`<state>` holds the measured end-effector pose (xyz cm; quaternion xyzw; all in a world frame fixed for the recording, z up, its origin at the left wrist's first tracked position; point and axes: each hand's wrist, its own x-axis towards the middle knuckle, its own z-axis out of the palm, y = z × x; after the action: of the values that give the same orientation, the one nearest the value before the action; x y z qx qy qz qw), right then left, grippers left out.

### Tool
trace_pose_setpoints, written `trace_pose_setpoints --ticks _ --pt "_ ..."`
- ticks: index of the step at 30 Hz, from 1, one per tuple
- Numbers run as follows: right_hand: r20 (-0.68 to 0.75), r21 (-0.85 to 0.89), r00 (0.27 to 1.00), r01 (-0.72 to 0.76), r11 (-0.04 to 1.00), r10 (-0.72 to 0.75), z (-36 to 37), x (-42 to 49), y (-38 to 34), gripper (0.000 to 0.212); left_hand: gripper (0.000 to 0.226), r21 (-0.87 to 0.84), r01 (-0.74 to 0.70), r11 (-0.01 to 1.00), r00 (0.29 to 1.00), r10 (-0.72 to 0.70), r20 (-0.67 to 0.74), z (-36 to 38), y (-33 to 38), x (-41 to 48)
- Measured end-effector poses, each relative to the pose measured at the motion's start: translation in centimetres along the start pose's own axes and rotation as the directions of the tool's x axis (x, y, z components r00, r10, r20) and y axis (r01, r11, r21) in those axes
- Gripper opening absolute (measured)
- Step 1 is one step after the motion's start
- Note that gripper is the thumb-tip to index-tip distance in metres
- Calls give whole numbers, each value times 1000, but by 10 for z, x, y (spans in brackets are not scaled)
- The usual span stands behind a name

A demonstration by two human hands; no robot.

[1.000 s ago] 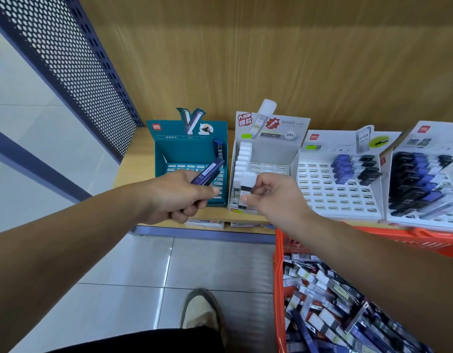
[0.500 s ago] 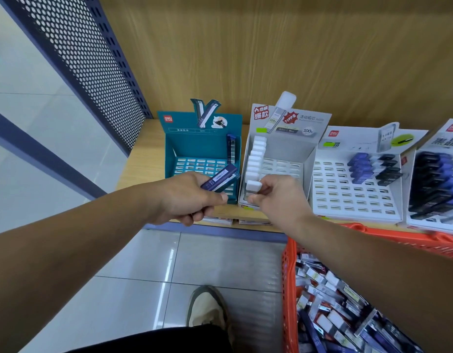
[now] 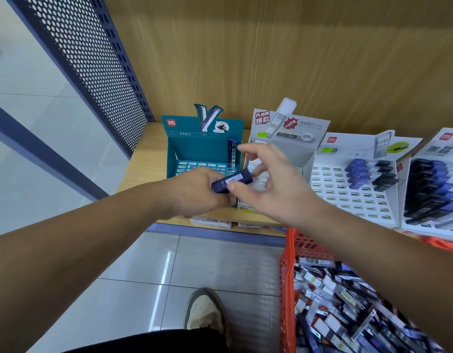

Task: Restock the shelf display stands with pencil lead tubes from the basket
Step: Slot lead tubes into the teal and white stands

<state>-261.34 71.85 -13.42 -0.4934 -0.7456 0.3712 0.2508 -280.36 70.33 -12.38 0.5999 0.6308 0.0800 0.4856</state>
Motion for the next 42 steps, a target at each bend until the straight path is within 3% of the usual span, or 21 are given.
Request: trace_pose_setpoints --ticks 4,8,10,12,16,21,25,28,31,42 --pt "77 171 991 -121 978 109 -1 5 -7 26 14 -28 -164 986 986 163 -39 0 13 -3" --pt "65 599 946 -291 746 316 -11 6 -6 31 29 -119 -77 990 997 76 -17 -2 17 -5" --pt "87 677 935 -308 668 343 -18 6 -3 30 24 -241 -11 971 999 23 48 -5 19 -7" --pt "97 676 936 -312 668 339 -26 6 -1 30 16 -304 -23 952 996 48 75 -8 19 -8" --pt "77 515 975 -218 829 208 -40 8 -4 40 6 -230 -183 956 972 210 102 -10 7 -4" --pt "83 324 994 -99 941 76 -42 10 -14 48 15 32 -269 962 962 270 -29 -9 4 -1" --pt "-7 326 993 -111 939 120 -38 10 -10 44 22 130 -232 964 960 248 -128 -11 -5 6" --pt "-89 421 969 -172 891 229 -36 9 -3 31 23 16 -163 987 936 160 -314 -16 -15 20" --pt "-68 481 947 -243 842 313 -28 8 2 24 11 -126 -138 982 884 65 -463 -18 -27 40" --pt "-47 526 938 -268 807 343 -30 5 20 23 13 -15 -236 972 861 202 -468 5 -44 84"
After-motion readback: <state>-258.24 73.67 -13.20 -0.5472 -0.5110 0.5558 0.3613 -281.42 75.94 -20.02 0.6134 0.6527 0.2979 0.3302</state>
